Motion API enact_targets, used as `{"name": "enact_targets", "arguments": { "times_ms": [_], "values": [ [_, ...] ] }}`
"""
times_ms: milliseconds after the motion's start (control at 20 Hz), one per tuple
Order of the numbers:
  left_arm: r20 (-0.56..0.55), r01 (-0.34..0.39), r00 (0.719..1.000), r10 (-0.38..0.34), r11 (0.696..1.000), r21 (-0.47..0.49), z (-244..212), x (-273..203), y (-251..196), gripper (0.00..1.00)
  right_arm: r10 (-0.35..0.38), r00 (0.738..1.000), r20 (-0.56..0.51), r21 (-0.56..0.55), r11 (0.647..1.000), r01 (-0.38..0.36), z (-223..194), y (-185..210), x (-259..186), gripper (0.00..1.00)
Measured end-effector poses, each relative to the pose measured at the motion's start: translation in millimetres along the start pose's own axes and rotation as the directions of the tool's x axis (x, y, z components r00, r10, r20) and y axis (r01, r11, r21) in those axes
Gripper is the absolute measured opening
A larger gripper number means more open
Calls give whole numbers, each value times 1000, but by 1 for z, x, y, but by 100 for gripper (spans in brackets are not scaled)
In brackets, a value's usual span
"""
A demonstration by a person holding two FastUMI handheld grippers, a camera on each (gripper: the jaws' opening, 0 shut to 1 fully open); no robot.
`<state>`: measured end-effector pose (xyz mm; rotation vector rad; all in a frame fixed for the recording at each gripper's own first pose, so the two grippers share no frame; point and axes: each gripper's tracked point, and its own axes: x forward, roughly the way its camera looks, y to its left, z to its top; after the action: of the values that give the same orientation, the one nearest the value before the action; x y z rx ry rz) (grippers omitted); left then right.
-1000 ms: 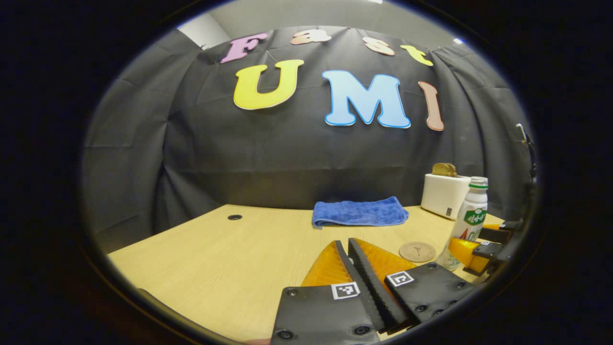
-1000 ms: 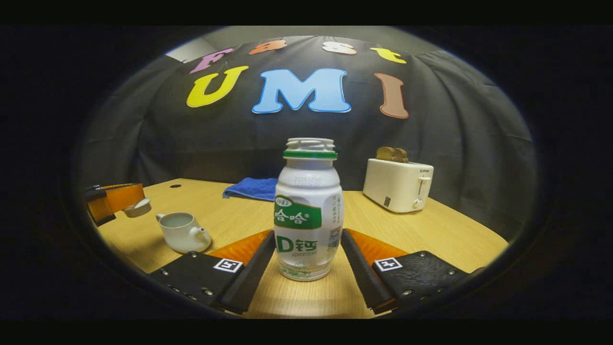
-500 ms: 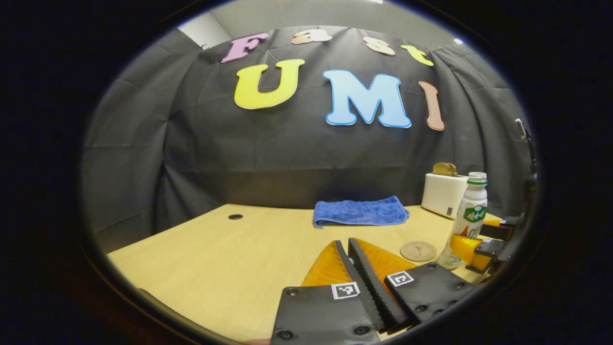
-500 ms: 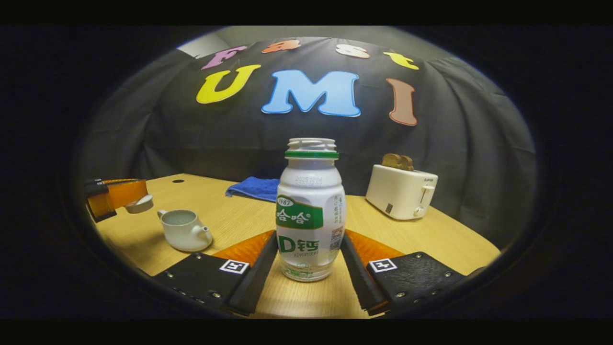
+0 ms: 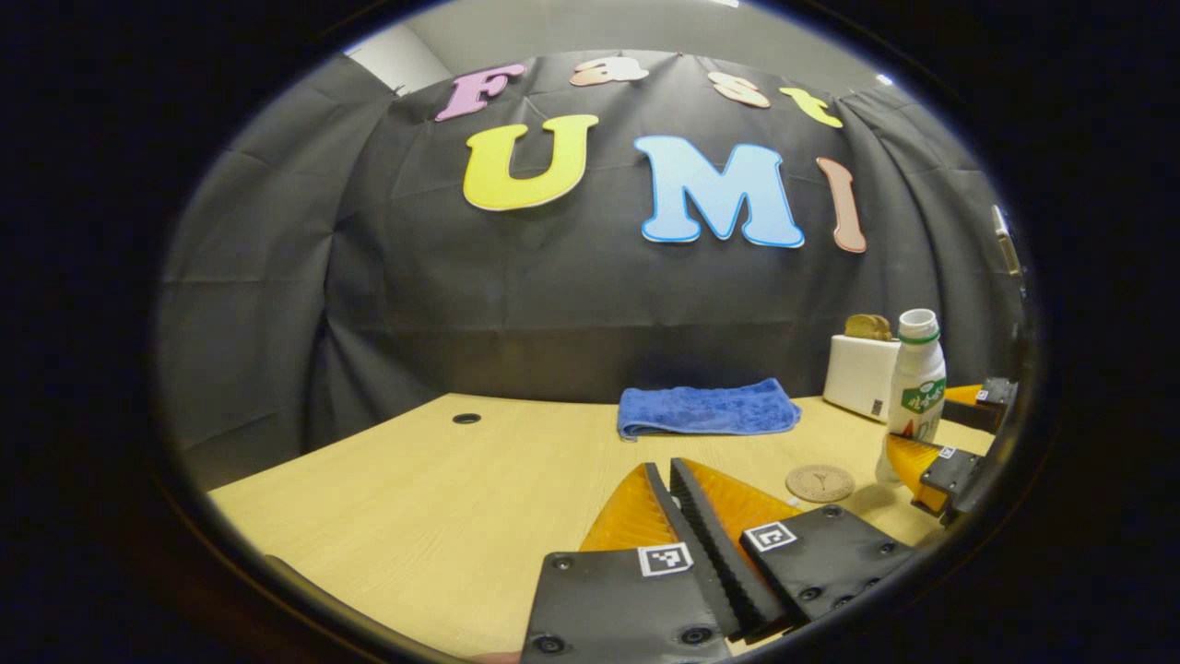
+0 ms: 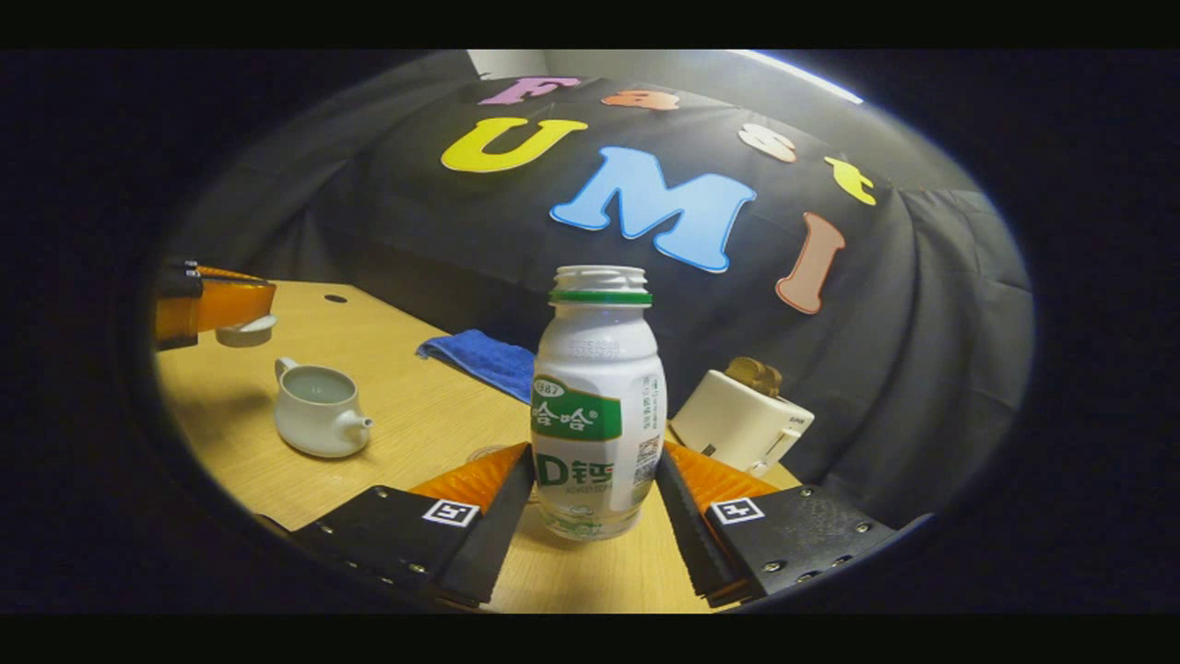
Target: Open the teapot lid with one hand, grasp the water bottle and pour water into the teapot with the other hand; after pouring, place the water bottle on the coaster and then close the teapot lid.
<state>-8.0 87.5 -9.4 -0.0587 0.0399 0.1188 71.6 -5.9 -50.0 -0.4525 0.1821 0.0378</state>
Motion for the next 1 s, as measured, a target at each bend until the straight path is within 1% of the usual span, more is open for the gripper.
{"name": "enact_targets", "arguments": {
  "times_ms": [50, 150, 200, 400, 450, 600, 650, 800, 1000],
  "values": [
    [1, -4, 1000, 4, 1000, -1, 0, 0, 3, 25, -8, 1000, 1, -45, 999, 8, 2, -2, 2, 76],
    [1, -9, 1000, 9, 1000, -3, -1, 1, 7, 25, -20, 1000, 2, -144, 989, 20, 6, -5, 3, 76],
    [1, -11, 1000, 11, 1000, -6, -1, 1, 8, 8, -20, 1000, 0, -184, 983, 20, 8, -5, 5, 76],
    [-3, -20, 1000, 20, 1000, -12, -3, 2, 17, 8, 4, 1000, -20, -316, 949, -10, 9, 4, 13, 77],
    [-4, -23, 1000, 23, 1000, -13, -4, 2, 18, 8, 7, 1000, -20, -350, 937, -13, 11, 5, 14, 74],
    [-4, -30, 1000, 30, 999, -16, -5, 2, 25, 8, 23, 1000, -21, -424, 905, -30, 14, 13, 16, 74],
    [-5, -33, 999, 33, 999, -16, -6, 3, 27, 8, 29, 999, -22, -447, 894, -36, 15, 16, 16, 76],
    [-7, -40, 999, 40, 999, -18, -6, 2, 34, 8, 36, 999, -24, -526, 849, -43, 17, 23, 18, 77],
    [-9, -50, 999, 50, 999, -19, -10, 3, 41, 8, 30, 1000, -7, -638, 770, -27, 22, 29, 19, 76]
  ]
}}
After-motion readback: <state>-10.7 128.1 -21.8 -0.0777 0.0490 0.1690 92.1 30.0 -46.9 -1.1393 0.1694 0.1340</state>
